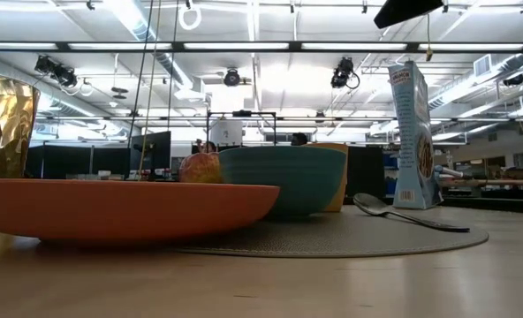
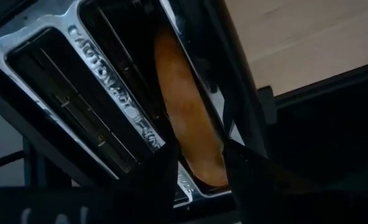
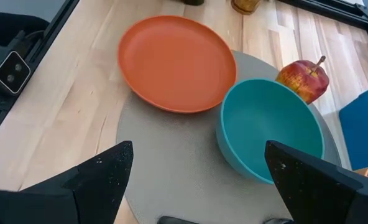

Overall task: Arrange a breakfast setting
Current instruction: Put the bagel on the orange plate

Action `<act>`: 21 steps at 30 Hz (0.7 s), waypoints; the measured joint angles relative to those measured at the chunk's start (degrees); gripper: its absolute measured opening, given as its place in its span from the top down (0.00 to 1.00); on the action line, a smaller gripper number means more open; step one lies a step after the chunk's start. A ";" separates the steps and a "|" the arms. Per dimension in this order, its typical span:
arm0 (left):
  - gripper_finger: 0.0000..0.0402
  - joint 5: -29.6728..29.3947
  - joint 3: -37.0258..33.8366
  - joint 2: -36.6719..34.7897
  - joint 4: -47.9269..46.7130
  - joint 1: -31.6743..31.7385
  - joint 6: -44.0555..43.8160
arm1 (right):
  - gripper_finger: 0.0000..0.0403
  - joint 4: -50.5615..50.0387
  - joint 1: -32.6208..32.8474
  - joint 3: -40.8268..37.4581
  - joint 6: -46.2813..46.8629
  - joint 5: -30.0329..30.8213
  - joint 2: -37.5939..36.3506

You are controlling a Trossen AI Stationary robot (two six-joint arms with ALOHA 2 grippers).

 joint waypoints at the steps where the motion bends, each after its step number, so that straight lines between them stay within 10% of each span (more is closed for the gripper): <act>1: 0.66 0.00 0.00 0.00 -0.01 0.05 0.36 | 0.08 -0.01 0.00 -0.02 -0.06 0.00 0.00; 21: 0.95 0.20 0.00 -2.47 -1.37 2.30 5.82 | 0.08 0.83 0.00 -0.02 -1.41 0.02 0.00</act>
